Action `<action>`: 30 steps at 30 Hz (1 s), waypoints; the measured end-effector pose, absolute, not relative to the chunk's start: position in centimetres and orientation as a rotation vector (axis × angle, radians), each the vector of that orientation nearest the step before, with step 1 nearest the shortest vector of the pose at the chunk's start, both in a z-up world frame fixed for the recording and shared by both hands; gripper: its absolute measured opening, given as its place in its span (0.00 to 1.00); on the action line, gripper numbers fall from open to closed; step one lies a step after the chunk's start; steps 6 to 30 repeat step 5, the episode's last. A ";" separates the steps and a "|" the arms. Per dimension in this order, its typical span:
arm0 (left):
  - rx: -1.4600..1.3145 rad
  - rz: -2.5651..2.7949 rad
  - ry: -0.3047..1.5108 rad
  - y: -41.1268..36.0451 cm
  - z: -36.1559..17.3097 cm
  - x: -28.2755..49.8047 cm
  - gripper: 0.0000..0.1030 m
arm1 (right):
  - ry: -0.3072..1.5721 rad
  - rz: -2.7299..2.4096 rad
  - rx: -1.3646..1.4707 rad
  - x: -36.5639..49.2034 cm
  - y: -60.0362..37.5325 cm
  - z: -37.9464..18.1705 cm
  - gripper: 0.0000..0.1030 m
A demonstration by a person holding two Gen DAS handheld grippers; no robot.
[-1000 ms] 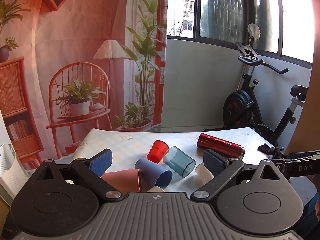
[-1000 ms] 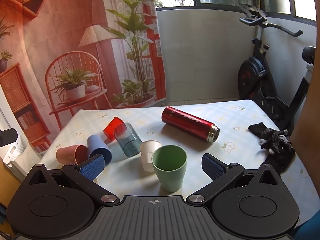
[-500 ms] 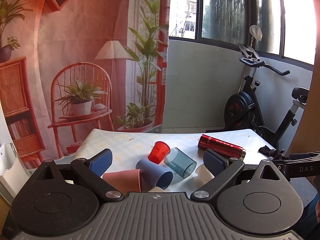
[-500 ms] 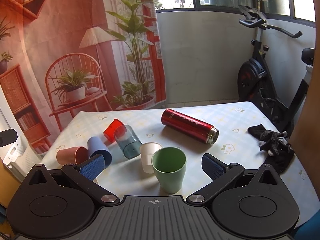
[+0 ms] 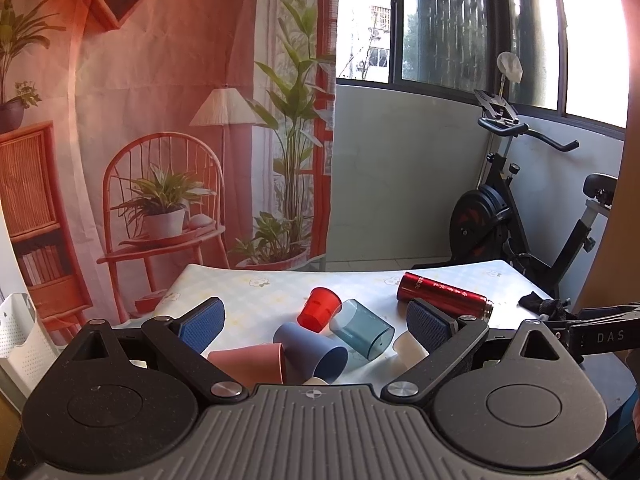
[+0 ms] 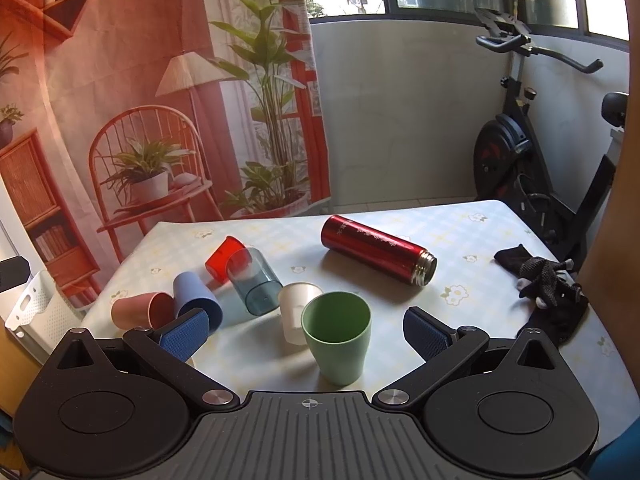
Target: Flip cup upright
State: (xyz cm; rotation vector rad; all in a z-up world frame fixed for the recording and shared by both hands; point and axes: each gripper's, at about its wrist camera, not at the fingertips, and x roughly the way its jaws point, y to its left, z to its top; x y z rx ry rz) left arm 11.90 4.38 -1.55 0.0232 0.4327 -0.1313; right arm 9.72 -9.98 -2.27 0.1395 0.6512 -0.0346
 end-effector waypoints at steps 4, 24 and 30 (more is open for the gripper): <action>0.025 -0.134 0.425 4.4 -1.5 11.9 0.96 | 0.651 -0.036 0.139 9.7 -10.0 -2.3 1.00; 0.026 -0.131 0.425 4.5 -1.6 11.9 0.96 | 0.651 -0.035 0.140 9.7 -10.0 -2.3 1.00; 0.026 -0.131 0.425 4.5 -1.6 11.9 0.96 | 0.651 -0.035 0.140 9.7 -10.0 -2.3 1.00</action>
